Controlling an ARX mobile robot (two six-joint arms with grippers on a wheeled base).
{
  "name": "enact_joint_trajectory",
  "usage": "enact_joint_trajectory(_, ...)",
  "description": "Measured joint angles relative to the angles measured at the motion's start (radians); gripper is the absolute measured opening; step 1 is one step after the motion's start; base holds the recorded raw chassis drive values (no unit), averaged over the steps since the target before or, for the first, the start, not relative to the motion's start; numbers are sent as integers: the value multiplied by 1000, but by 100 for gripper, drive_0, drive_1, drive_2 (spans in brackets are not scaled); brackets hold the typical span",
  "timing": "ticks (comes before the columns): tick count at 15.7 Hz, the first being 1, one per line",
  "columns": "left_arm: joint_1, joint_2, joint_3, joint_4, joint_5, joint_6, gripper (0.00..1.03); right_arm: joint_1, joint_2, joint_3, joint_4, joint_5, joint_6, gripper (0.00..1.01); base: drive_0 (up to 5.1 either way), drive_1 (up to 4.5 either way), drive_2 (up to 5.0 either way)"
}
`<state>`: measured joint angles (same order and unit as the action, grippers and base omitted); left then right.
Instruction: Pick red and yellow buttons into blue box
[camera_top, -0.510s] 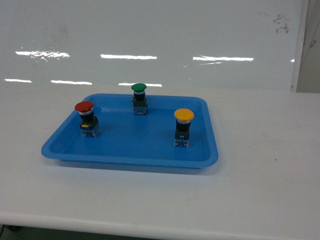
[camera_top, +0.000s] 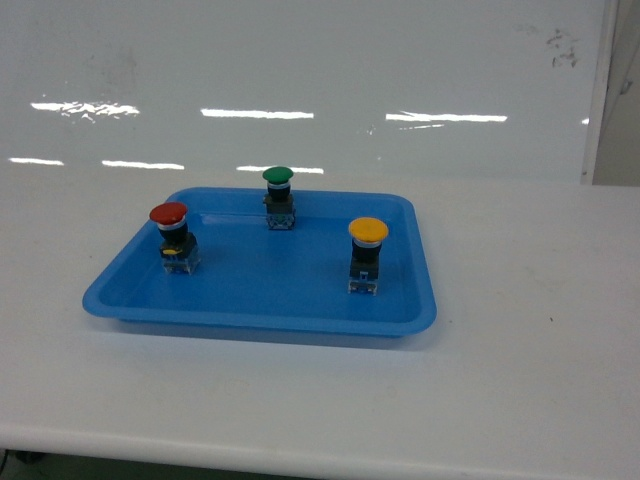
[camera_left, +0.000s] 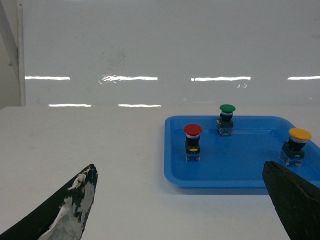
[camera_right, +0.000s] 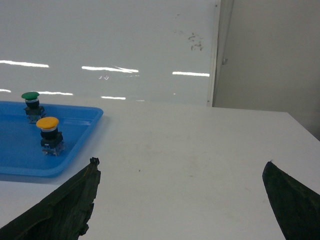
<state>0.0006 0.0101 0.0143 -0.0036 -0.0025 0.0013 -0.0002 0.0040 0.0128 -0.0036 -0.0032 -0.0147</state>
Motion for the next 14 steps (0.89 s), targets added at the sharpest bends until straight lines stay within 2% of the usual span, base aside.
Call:
enact_joint_trajectory(6, 0, 0, 0, 0, 0, 0, 98, 0, 0, 0, 0, 0, 0, 98, 0, 0, 0)
enact_joint_trajectory(7, -28, 16, 0, 42, -35, 3, 98, -7, 6, 0, 15, -10, 0, 98, 0, 0, 0)
enact_joint_trajectory(9, -149, 142, 11, 214, -115, -2, 98, -72, 98, 5, 145, -99, -1, 98, 0, 0, 0)
enact_joint_trajectory(10, -218, 303, 19, 344, -154, -2, 98, -131, 222, 24, 254, -152, -4, 98, 0, 0, 0)
enact_joint_trajectory(12, -229, 501, 41, 507, -171, -10, 98, -158, 366, 61, 394, -206, -10, 98, 0, 0, 0)
enact_joint_trajectory(14, -237, 705, 101, 687, -188, -9, 98, -142, 507, 119, 517, -227, -27, 98, 0, 0, 0)
